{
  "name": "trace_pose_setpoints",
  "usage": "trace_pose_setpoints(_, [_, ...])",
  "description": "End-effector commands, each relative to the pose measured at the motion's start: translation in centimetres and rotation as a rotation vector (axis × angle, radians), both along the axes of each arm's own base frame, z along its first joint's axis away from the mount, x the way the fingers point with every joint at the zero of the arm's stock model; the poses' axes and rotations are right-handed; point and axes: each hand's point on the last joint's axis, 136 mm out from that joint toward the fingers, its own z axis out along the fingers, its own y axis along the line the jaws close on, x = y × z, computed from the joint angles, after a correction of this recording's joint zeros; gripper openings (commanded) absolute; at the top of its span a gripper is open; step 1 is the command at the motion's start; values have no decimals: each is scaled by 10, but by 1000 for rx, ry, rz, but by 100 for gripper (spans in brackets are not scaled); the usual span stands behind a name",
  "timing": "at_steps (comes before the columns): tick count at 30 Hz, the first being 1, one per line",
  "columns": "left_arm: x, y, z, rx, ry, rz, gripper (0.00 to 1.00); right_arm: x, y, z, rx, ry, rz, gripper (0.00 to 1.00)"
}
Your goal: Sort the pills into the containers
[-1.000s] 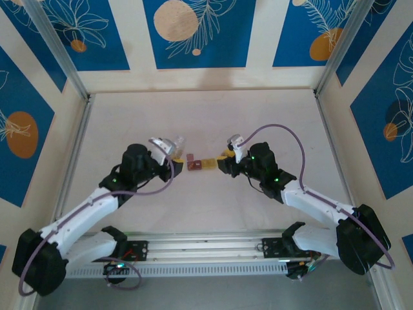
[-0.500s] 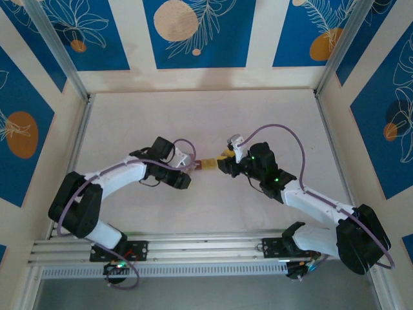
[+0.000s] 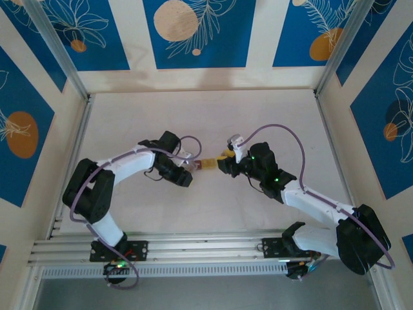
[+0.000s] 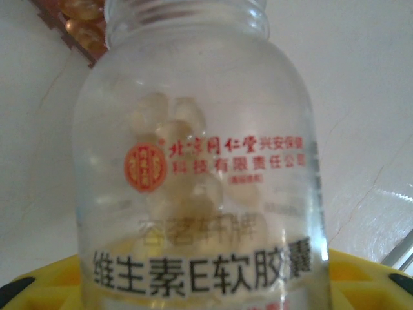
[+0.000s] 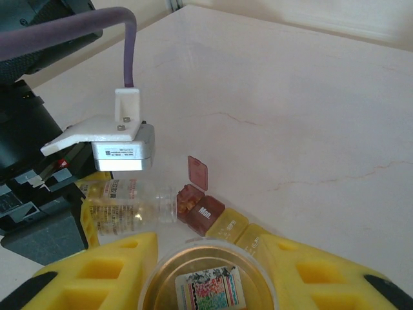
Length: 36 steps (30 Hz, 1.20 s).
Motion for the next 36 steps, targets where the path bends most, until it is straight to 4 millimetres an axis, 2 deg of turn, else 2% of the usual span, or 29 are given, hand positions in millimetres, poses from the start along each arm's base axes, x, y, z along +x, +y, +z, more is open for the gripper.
trace_pose_setpoints(1, [1,5,2,40,22,-25,0,0,1,13,30,-23,6,0])
trace_pose_setpoints(15, [15,12,5,103,42,-29,0,-2,0,17,38,-27,10,0])
trace_pose_setpoints(36, [16,17,5,154,127,-74,0,-3,1,19,40,-29,13,0])
